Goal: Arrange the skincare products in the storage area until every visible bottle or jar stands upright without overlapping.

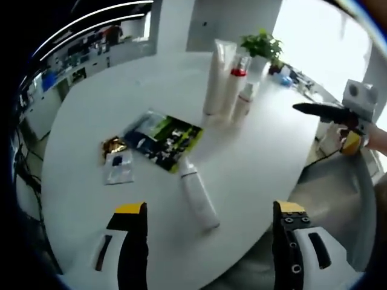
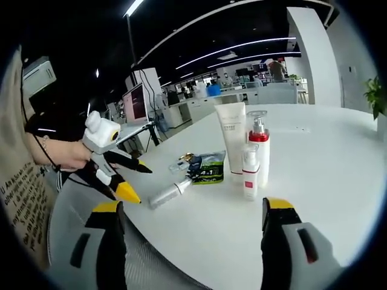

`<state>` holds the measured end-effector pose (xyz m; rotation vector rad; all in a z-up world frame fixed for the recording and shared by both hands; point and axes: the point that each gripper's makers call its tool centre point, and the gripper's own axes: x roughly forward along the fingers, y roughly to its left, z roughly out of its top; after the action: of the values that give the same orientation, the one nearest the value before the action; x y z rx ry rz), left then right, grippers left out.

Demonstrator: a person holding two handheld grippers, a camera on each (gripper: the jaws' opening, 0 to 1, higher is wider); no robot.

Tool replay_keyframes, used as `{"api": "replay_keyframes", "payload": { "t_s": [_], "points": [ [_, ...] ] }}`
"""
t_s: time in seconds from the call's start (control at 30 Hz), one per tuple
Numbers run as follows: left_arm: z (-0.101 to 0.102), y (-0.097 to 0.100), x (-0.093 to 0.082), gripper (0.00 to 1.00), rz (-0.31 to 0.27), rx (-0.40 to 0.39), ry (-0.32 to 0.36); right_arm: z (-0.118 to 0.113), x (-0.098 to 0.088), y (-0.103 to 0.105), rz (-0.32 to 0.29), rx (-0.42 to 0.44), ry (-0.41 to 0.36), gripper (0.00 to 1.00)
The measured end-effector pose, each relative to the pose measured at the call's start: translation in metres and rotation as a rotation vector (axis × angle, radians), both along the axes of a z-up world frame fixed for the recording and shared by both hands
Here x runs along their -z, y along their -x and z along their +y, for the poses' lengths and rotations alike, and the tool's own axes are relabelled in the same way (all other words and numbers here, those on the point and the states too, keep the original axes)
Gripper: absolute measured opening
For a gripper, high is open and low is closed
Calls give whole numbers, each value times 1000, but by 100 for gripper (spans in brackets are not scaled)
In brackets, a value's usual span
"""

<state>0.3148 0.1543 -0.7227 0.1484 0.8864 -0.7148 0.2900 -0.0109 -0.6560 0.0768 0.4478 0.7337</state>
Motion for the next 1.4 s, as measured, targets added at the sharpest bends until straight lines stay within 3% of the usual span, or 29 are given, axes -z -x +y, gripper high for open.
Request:
{"api": "replay_keyframes", "payload": {
  "t_s": [0.27,0.83,1.4],
  "points": [
    [-9,-4,14,70,29,59,-85,-2,0,-1,-1,12,-3,93],
    [-16,-26,36,46,66,81,-192,-5,3,-2,8,28,5,92],
    [-18,-37,48,28,77,111,-240,-9,6,-5,22,50,8,91]
  ]
}}
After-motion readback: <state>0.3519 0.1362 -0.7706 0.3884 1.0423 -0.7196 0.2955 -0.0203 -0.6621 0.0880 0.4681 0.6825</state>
